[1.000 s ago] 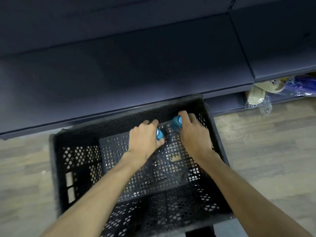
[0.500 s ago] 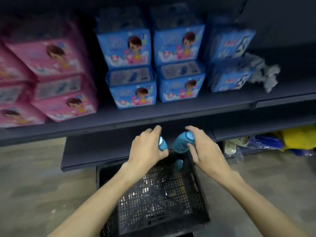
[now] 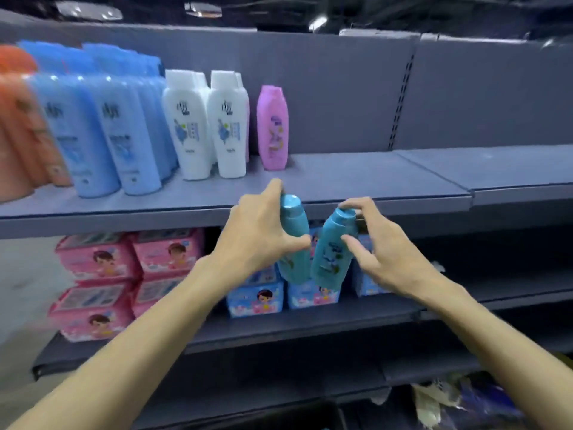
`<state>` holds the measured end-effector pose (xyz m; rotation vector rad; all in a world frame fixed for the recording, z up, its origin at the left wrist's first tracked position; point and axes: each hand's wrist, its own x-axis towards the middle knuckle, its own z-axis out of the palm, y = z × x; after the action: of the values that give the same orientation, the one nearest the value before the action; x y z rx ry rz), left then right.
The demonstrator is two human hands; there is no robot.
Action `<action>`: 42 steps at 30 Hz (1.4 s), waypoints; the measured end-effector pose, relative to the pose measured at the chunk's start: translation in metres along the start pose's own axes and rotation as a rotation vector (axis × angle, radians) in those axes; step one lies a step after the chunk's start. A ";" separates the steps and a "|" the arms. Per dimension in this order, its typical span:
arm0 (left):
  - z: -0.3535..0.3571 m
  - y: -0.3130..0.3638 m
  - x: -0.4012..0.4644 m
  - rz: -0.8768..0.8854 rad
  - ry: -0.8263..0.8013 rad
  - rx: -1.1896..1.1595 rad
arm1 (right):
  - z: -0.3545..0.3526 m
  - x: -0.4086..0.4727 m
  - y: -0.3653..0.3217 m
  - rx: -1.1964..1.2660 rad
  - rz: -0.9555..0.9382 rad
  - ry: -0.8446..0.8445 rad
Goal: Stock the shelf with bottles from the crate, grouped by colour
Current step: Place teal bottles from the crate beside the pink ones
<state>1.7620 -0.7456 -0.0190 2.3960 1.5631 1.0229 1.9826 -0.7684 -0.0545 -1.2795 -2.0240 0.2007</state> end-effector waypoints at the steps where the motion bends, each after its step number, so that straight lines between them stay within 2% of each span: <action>1: -0.012 0.007 0.009 0.002 0.050 -0.018 | -0.013 0.010 -0.006 0.019 -0.017 0.017; 7: -0.063 0.041 0.070 -0.003 0.251 -0.165 | -0.082 0.073 -0.028 0.171 -0.082 0.129; 12: -0.059 0.049 0.118 -0.101 0.341 -0.119 | -0.106 0.128 -0.018 0.197 -0.069 0.067; 18: -0.032 0.039 0.142 -0.189 0.399 -0.119 | -0.104 0.161 0.005 0.174 -0.028 0.003; 26: -0.006 0.023 0.152 -0.286 0.366 -0.097 | -0.094 0.166 0.017 0.109 0.023 -0.036; 31: 0.004 0.020 0.144 -0.294 0.344 -0.077 | -0.072 0.160 0.007 -0.086 0.073 0.169; 37: 0.035 0.000 0.119 -0.312 0.275 -0.111 | -0.033 0.148 -0.013 -0.172 0.167 0.369; 42: 0.049 -0.008 0.119 -0.312 0.259 -0.125 | -0.025 0.155 -0.010 -0.224 0.188 0.423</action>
<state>1.8136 -0.6284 -0.0030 1.9201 1.8185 1.3528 1.9532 -0.6497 0.0446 -1.5061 -1.5980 -0.2026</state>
